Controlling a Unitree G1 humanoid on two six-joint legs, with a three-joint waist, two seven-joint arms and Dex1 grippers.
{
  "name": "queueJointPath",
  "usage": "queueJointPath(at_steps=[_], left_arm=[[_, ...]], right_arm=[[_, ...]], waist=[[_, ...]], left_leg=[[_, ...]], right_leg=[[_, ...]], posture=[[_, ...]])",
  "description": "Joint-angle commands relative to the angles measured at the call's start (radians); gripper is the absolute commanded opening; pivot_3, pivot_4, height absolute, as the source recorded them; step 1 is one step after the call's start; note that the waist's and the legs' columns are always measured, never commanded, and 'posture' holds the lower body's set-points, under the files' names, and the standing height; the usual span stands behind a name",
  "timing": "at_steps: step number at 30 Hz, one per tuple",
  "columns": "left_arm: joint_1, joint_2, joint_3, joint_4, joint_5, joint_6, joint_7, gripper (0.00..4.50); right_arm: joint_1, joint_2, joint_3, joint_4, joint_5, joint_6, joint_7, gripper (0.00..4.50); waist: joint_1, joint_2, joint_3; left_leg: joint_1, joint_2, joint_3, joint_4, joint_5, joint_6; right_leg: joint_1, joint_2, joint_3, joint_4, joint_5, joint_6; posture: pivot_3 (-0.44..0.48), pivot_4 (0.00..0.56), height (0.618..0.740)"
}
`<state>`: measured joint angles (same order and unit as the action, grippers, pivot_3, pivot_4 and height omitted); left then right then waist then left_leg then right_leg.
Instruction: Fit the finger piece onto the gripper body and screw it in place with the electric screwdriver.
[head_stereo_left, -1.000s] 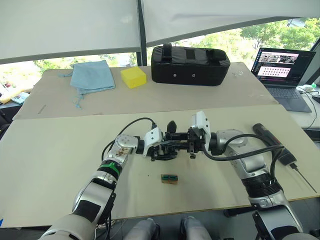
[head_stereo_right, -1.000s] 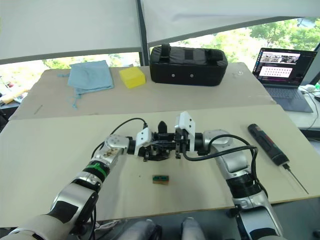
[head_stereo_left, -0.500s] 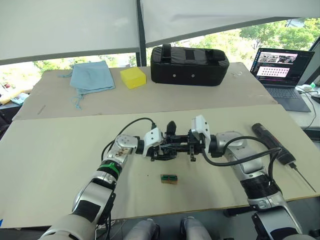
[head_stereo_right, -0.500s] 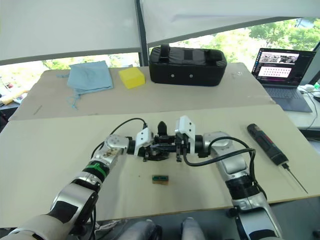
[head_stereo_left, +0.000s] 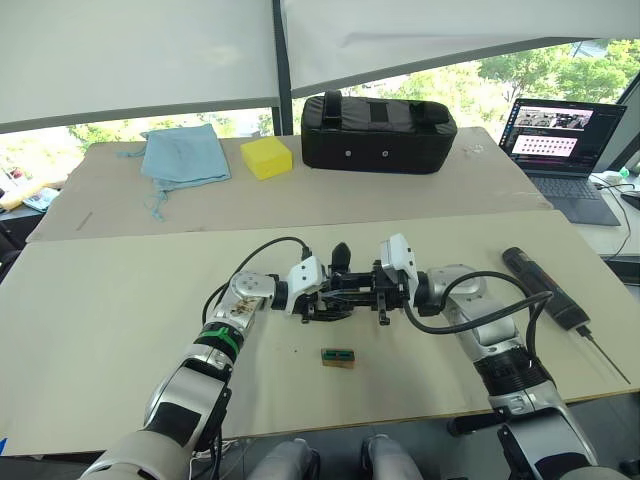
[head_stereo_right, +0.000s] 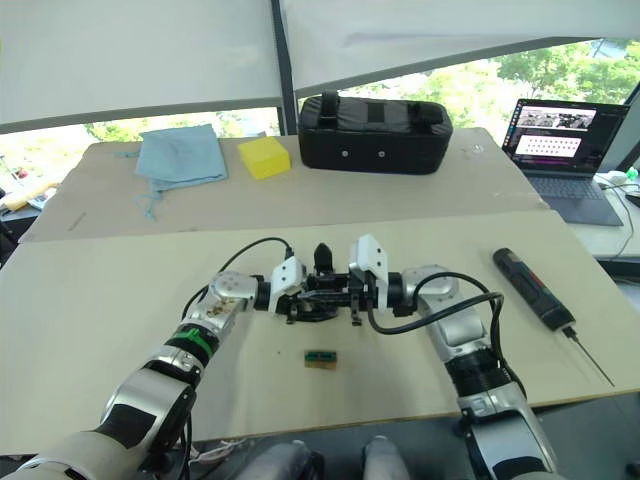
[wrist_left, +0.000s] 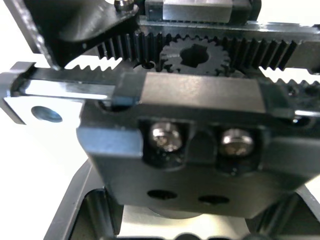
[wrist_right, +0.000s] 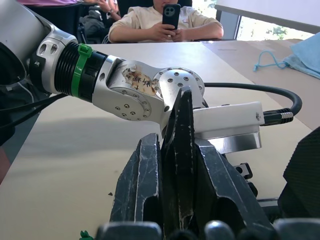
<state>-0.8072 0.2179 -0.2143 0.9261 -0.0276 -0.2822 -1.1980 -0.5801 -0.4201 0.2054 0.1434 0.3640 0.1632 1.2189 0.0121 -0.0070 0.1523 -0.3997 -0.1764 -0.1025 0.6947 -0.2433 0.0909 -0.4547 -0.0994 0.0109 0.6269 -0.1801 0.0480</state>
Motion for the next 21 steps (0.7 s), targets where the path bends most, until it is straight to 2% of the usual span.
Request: queueJointPath(at_steps=[1,16,21], left_arm=[[0.010,-0.001,-0.003,-0.043,0.001,-0.010,-0.012,2.39],[0.005,0.002,-0.003,-0.039,0.002,-0.012,-0.010,2.39],[0.011,-0.001,-0.004,-0.046,0.000,-0.011,-0.009,2.39]], right_arm=[[0.015,-0.020,0.008,0.057,-0.032,0.043,-0.004,0.38],[-0.041,-0.022,-0.010,0.062,-0.016,0.083,0.006,0.38],[-0.065,-0.011,-0.037,0.000,0.030,0.133,-0.011,0.38]], waist=[[0.000,0.000,0.000],[-0.002,0.000,0.000],[-0.002,0.000,0.000]], left_leg=[[0.000,0.000,0.000,0.000,0.000,0.000],[0.000,0.001,0.000,0.000,0.000,0.000],[0.000,0.001,0.000,0.000,0.000,0.000]], right_leg=[[0.000,0.000,0.000,0.000,0.000,0.000],[-0.001,0.002,0.001,0.000,0.000,0.000],[-0.001,0.002,0.001,0.000,0.000,0.000]], posture=[[0.000,0.150,0.740],[0.000,0.150,0.740],[0.000,0.150,0.740]])
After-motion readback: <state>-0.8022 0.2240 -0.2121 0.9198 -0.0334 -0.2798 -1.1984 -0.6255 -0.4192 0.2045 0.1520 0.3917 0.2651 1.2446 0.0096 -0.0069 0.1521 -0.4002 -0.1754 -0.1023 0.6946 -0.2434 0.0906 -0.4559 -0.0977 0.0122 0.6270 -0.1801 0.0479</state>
